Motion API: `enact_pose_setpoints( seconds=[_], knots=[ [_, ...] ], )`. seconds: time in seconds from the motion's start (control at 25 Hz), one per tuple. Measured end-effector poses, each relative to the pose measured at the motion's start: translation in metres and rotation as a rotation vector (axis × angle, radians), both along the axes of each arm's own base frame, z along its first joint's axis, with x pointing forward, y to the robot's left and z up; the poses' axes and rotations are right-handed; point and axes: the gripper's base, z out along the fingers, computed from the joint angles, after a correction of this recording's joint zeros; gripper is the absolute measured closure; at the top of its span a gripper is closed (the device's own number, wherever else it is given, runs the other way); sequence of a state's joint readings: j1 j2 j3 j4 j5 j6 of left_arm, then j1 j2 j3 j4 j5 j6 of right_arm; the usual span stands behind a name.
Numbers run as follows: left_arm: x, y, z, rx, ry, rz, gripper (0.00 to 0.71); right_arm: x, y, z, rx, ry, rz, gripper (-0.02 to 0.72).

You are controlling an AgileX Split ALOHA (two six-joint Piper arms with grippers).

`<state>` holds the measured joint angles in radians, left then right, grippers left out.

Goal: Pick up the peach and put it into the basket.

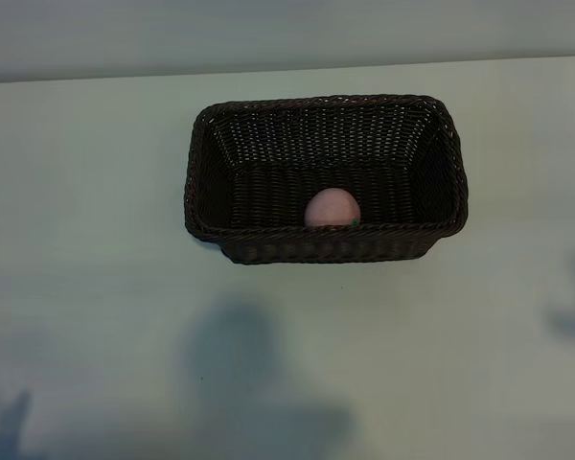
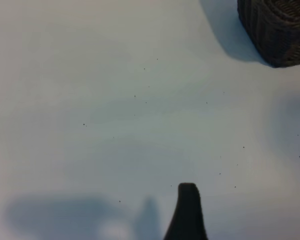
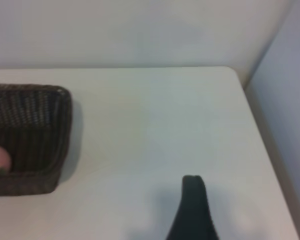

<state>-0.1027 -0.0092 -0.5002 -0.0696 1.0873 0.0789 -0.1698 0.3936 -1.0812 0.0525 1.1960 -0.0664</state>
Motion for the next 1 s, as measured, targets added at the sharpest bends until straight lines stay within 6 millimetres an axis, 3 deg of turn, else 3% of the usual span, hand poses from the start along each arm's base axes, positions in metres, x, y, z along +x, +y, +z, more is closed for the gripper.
enact_pose_setpoints(
  seconds=[0.6, 1.0],
  knots=[
    [0.000, 0.000, 0.000, 0.000, 0.000, 0.000, 0.115, -0.059, -0.001, -0.066, 0.000, -0.141, 0.017, 0.161],
    [0.000, 0.000, 0.000, 0.000, 0.000, 0.000, 0.115, -0.040, -0.001, -0.104, 0.028, -0.026, 0.024, 0.162]
  ],
)
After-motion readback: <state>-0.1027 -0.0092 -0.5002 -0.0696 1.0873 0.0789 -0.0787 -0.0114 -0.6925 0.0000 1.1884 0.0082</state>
